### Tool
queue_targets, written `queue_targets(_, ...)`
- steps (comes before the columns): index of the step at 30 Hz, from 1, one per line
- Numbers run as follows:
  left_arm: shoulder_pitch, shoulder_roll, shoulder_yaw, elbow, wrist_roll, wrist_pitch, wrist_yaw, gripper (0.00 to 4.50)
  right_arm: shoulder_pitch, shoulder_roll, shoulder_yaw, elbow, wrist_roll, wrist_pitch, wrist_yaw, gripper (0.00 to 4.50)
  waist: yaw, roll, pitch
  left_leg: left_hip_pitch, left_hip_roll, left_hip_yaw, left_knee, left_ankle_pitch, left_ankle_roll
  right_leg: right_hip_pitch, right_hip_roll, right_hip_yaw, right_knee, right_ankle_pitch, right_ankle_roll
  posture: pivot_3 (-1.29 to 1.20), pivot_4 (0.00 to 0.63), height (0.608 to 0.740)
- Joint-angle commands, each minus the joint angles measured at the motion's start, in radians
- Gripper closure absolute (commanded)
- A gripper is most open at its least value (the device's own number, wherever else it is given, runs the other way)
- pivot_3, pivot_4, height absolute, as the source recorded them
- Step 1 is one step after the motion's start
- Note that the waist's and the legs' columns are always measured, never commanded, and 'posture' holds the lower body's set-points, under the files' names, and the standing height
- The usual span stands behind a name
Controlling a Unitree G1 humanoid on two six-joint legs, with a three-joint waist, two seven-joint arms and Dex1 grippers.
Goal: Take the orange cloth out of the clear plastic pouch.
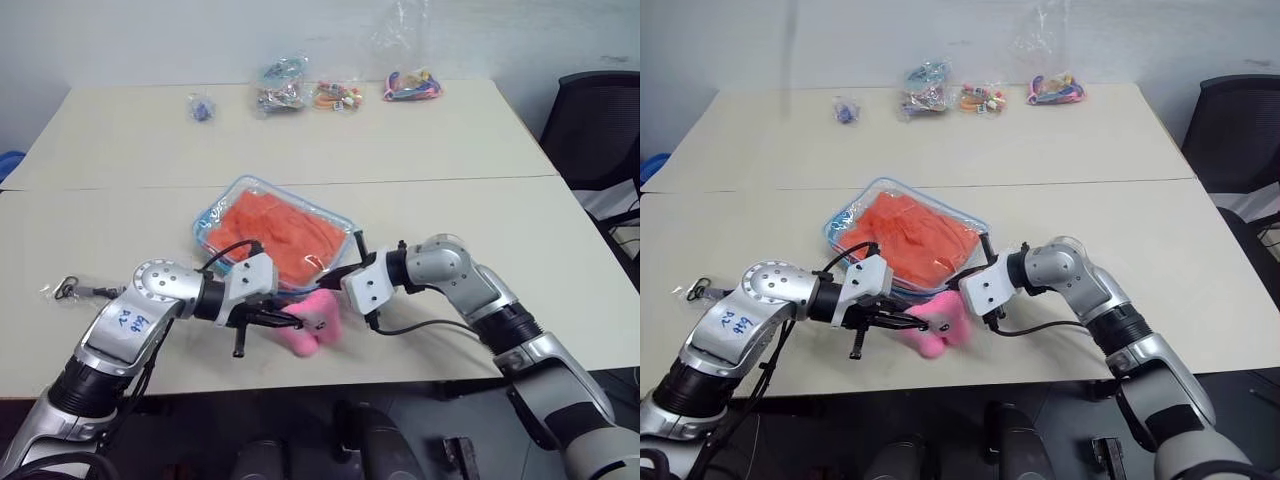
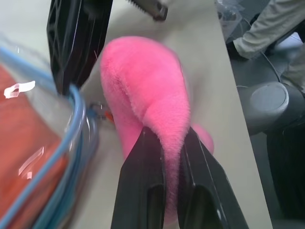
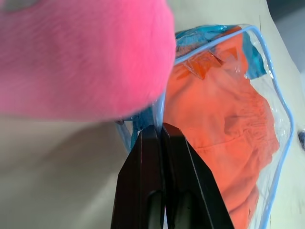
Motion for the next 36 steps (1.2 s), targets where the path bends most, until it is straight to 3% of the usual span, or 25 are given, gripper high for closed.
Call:
queue_targets(1,0.026,0.034,0.09,0.017,-0.029,0.014,0.019,4.5,-0.01,-0.047,-0.045,-0.023,0.015,-0.04,-0.013,4.48,0.001,0.0,0.0,0.0,0.0,0.0,0.0,0.0,0.0,0.0,0.0,0.0,0.0,0.0,0.0,0.0,0.15,0.74)
queue_targets(9,0.045,0.119,0.283,0.127,-0.098,0.072,0.038,4.5,0.03,-0.163,-0.075,-0.061,0.055,-0.098,0.004,4.48,0.002,0.0,0.0,0.0,0.0,0.0,0.0,0.0,0.0,0.0,0.0,-0.001,-0.001,0.0,0.0,0.0,0.15,0.74)
queue_targets(23,0.067,0.272,0.444,0.353,-0.088,0.002,0.014,4.5,0.18,-0.378,-0.149,-0.16,0.151,-0.23,0.034,4.48,0.003,0.0,0.0,0.0,0.0,0.0,-0.001,0.0,0.0,0.0,-0.001,-0.001,-0.001,0.0,0.0,0.0,0.15,0.74)
queue_targets(28,-0.036,0.324,0.42,0.512,-0.071,-0.029,-0.011,4.5,0.23,-0.469,-0.161,-0.133,0.195,-0.343,0.062,4.48,0.003,0.0,0.0,0.0,0.0,0.001,-0.001,-0.001,0.0,0.0,0.0,-0.001,-0.002,0.0,0.0,0.0,0.15,0.74)
queue_targets(32,-0.107,0.306,0.367,0.611,-0.03,-0.085,-0.01,4.5,0.243,-0.501,-0.153,-0.08,0.181,-0.435,0.065,4.48,0.003,0.0,0.0,0.0,0.0,0.002,-0.001,-0.001,0.0,0.0,0.0,-0.001,-0.001,0.0,0.0,0.0,0.15,0.74)
queue_targets(36,-0.066,0.275,0.338,0.546,-0.048,-0.069,-0.031,4.5,0.221,-0.475,-0.156,-0.038,0.162,-0.453,0.039,4.48,-0.001,0.0,0.0,0.0,0.001,0.008,-0.001,-0.001,0.0,-0.001,0.0,-0.001,-0.001,0.0,0.0,0.0,0.15,0.74)
